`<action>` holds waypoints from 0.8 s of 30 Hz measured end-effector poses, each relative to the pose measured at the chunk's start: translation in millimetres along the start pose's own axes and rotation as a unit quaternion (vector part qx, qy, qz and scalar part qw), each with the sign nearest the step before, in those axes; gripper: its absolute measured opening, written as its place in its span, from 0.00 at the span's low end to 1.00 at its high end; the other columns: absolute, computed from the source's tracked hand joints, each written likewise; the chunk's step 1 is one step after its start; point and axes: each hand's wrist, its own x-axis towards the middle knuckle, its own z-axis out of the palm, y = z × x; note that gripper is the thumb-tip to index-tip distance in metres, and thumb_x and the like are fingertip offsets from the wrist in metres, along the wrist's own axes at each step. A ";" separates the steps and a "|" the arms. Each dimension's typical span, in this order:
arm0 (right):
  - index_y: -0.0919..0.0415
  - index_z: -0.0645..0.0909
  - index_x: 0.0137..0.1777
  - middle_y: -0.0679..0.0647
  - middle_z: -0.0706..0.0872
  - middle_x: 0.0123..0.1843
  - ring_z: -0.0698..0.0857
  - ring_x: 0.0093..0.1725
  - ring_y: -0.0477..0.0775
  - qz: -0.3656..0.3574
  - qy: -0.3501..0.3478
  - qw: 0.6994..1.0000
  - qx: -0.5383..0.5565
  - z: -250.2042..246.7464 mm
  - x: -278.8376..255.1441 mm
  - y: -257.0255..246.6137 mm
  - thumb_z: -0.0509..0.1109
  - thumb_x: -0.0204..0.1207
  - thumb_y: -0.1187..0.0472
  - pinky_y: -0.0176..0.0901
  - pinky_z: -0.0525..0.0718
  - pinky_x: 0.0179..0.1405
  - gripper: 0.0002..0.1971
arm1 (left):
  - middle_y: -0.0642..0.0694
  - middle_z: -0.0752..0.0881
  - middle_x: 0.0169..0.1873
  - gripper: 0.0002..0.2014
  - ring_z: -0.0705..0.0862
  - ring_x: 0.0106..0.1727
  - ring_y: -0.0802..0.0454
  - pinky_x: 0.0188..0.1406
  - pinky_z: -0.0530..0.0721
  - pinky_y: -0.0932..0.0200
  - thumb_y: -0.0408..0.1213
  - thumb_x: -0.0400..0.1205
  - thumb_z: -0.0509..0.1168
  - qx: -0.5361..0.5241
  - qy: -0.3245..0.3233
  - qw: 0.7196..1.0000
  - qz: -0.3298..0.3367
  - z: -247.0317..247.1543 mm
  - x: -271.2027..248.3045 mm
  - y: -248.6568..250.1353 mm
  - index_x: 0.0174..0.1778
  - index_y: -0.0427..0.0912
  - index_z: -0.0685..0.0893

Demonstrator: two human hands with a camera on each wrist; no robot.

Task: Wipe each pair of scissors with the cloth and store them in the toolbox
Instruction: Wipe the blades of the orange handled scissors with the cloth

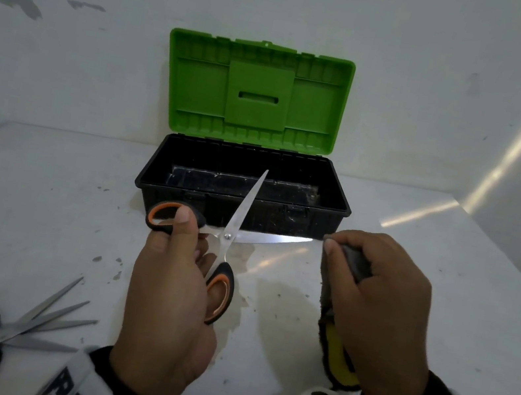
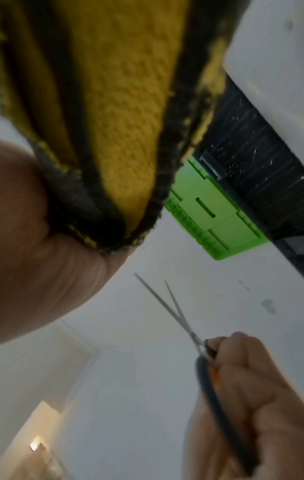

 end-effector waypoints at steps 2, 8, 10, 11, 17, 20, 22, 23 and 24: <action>0.55 0.87 0.43 0.44 0.85 0.36 0.81 0.43 0.38 0.013 0.000 1.000 0.023 -6.5 4.1 -8.5 0.76 0.75 0.64 0.15 0.71 0.45 0.03 | 0.42 0.86 0.48 0.13 0.86 0.55 0.42 0.56 0.85 0.49 0.55 0.86 0.59 0.020 -0.003 0.999 0.039 0.2 -1.8 1.4 0.51 0.57 0.87; 0.47 0.86 0.46 0.38 0.84 0.40 0.81 0.43 0.36 -0.017 -0.094 0.994 0.054 4.6 2.1 -51.4 0.72 0.77 0.55 0.23 0.79 0.42 0.02 | 0.59 0.76 0.22 0.14 0.73 0.25 0.64 0.32 0.74 0.54 0.63 0.77 0.57 0.097 -0.013 0.984 0.151 3.9 -12.6 -4.9 0.31 0.66 0.82; 0.48 0.86 0.47 0.41 0.85 0.40 0.81 0.39 0.39 -0.029 -0.121 0.992 0.027 18.7 -2.8 -56.0 0.70 0.78 0.53 0.27 0.81 0.39 0.04 | 0.61 0.78 0.21 0.13 0.74 0.21 0.67 0.32 0.73 0.55 0.64 0.74 0.55 0.106 -0.019 0.981 0.164 5.3 -14.4 -5.7 0.31 0.69 0.82; 0.49 0.86 0.47 0.43 0.85 0.40 0.81 0.38 0.40 -0.029 -0.124 0.992 0.017 23.0 -3.8 -54.6 0.70 0.78 0.54 0.28 0.82 0.39 0.04 | 0.65 0.78 0.20 0.12 0.74 0.21 0.69 0.33 0.74 0.56 0.64 0.74 0.55 0.105 -0.013 0.981 0.160 4.6 -13.0 -6.1 0.30 0.71 0.82; 0.50 0.86 0.44 0.42 0.85 0.39 0.80 0.36 0.38 0.005 -0.102 0.995 -0.001 22.2 0.3 -40.1 0.73 0.77 0.58 0.18 0.73 0.39 0.02 | 0.70 0.78 0.19 0.15 0.73 0.27 0.65 0.34 0.74 0.58 0.61 0.79 0.56 0.099 -0.008 0.983 0.152 1.3 -8.3 -6.8 0.28 0.75 0.81; 0.51 0.86 0.44 0.43 0.84 0.39 0.80 0.36 0.40 -0.011 -0.101 0.994 0.027 29.8 -2.9 -51.5 0.71 0.77 0.57 0.22 0.75 0.40 0.03 | 0.70 0.77 0.18 0.18 0.74 0.21 0.69 0.33 0.72 0.60 0.57 0.83 0.56 0.103 -0.018 0.985 0.140 6.1 -11.8 -8.1 0.28 0.77 0.81; 0.51 0.86 0.45 0.44 0.85 0.39 0.81 0.37 0.40 -0.006 -0.110 0.993 0.035 30.5 -2.6 -51.4 0.71 0.78 0.57 0.23 0.76 0.41 0.03 | 0.70 0.77 0.17 0.20 0.73 0.21 0.69 0.33 0.72 0.59 0.56 0.84 0.56 0.093 -0.016 0.987 0.129 5.7 -11.6 -8.8 0.27 0.77 0.81; 0.51 0.86 0.45 0.44 0.85 0.39 0.80 0.37 0.40 0.000 -0.117 0.993 0.029 29.1 -2.1 -47.8 0.72 0.78 0.57 0.22 0.76 0.40 0.02 | 0.69 0.77 0.17 0.19 0.73 0.23 0.68 0.34 0.72 0.59 0.56 0.84 0.57 0.085 -0.012 0.989 0.124 4.9 -11.3 -8.9 0.27 0.76 0.82; 0.51 0.86 0.45 0.44 0.85 0.39 0.80 0.37 0.40 0.008 -0.122 0.992 0.020 27.8 -1.8 -43.0 0.72 0.78 0.57 0.21 0.75 0.40 0.02 | 0.69 0.77 0.17 0.19 0.72 0.25 0.66 0.34 0.73 0.58 0.56 0.84 0.57 0.077 -0.007 0.990 0.121 3.8 -10.8 -9.1 0.27 0.75 0.82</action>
